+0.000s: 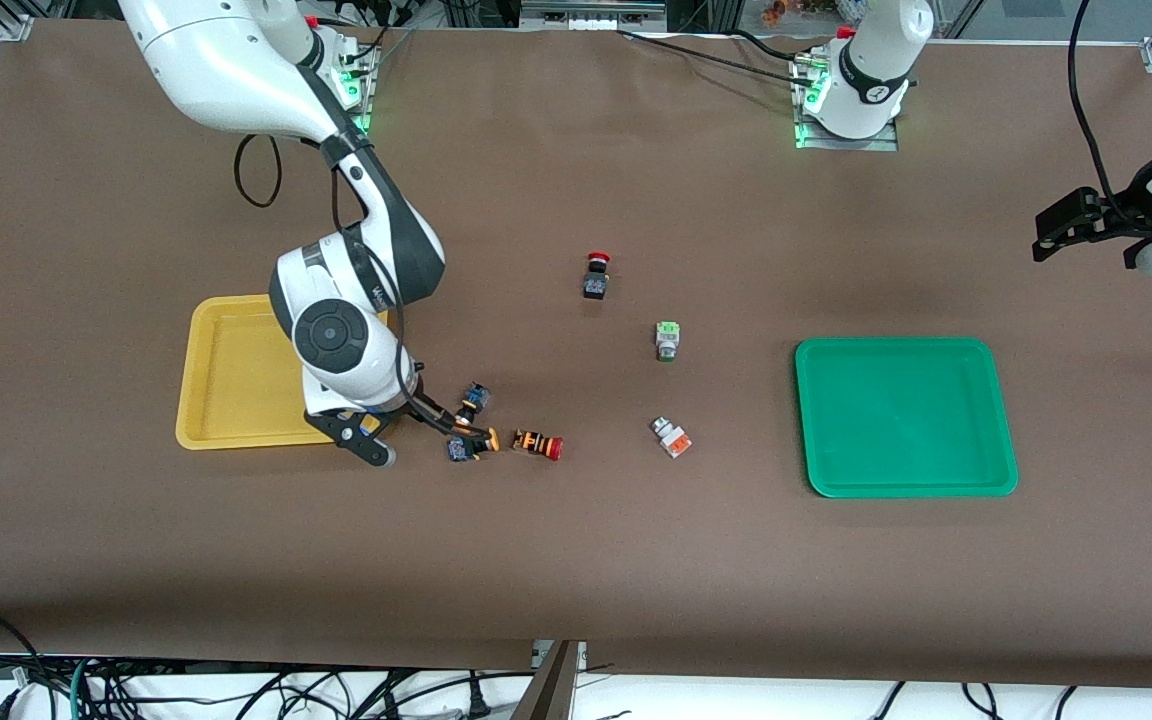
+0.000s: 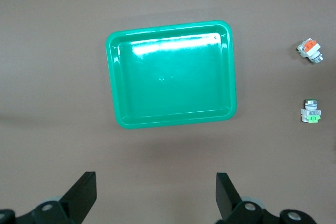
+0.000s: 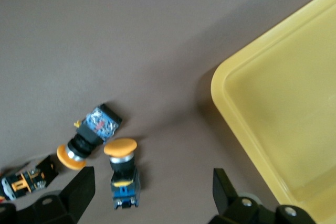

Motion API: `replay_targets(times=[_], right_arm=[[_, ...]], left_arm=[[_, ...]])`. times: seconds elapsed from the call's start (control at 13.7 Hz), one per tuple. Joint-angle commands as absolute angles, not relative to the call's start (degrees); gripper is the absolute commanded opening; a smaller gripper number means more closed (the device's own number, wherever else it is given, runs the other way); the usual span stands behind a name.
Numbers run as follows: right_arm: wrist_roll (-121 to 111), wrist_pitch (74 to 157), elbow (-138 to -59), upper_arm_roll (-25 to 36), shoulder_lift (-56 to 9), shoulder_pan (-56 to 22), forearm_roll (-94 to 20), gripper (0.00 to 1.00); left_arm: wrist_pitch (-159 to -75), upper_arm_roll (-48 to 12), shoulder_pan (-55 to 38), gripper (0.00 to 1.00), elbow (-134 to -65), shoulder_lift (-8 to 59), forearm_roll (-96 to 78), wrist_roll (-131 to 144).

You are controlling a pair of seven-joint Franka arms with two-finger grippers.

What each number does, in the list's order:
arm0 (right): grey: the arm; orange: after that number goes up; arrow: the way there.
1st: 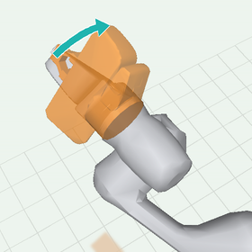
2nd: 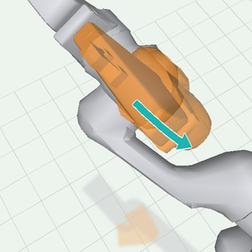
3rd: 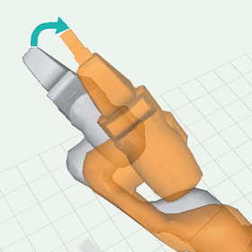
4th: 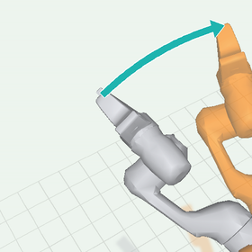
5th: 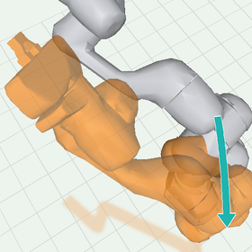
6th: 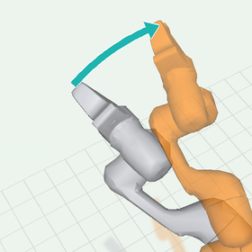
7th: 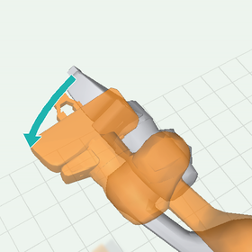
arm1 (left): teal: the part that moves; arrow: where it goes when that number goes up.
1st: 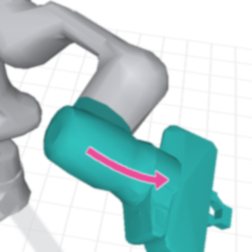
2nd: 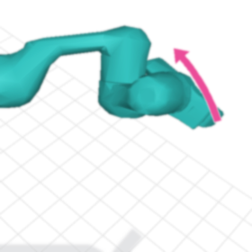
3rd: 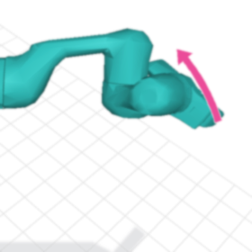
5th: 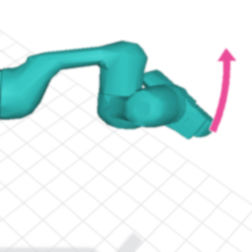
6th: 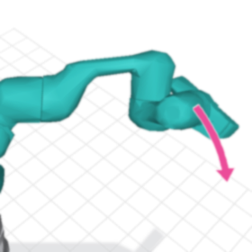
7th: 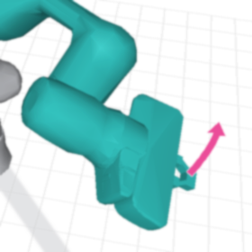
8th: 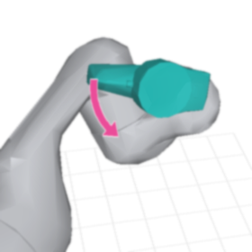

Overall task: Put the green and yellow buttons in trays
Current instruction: 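Close the right gripper on a yellow-capped button and lift it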

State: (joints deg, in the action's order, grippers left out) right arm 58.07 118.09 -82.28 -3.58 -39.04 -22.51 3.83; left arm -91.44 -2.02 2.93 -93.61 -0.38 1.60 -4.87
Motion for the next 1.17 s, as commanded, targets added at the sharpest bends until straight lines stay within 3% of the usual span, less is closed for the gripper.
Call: replay_targets(times=[0.0, 0.29, 1.1], right_arm=[[60.0, 115.8, -81.5, -3.1, -39.1, -23.9, 4.7, 0.99], [60.2, 115.7, -82.9, -3.2, -39.2, -25.1, 4.0, 0.99], [60.2, 125.9, -82.8, -3.3, -44.0, -25.8, 3.1, 0.98]], left_arm=[[-90.2, -2.5, 3.4, 1.00, -91.9, 0.3, 1.9, -6.0], [-90.2, -2.5, 3.4, 1.00, -91.8, 0.3, 1.9, -6.0], [-90.2, -2.5, 3.4, 1.00, -91.9, 0.3, 1.9, -6.0]])
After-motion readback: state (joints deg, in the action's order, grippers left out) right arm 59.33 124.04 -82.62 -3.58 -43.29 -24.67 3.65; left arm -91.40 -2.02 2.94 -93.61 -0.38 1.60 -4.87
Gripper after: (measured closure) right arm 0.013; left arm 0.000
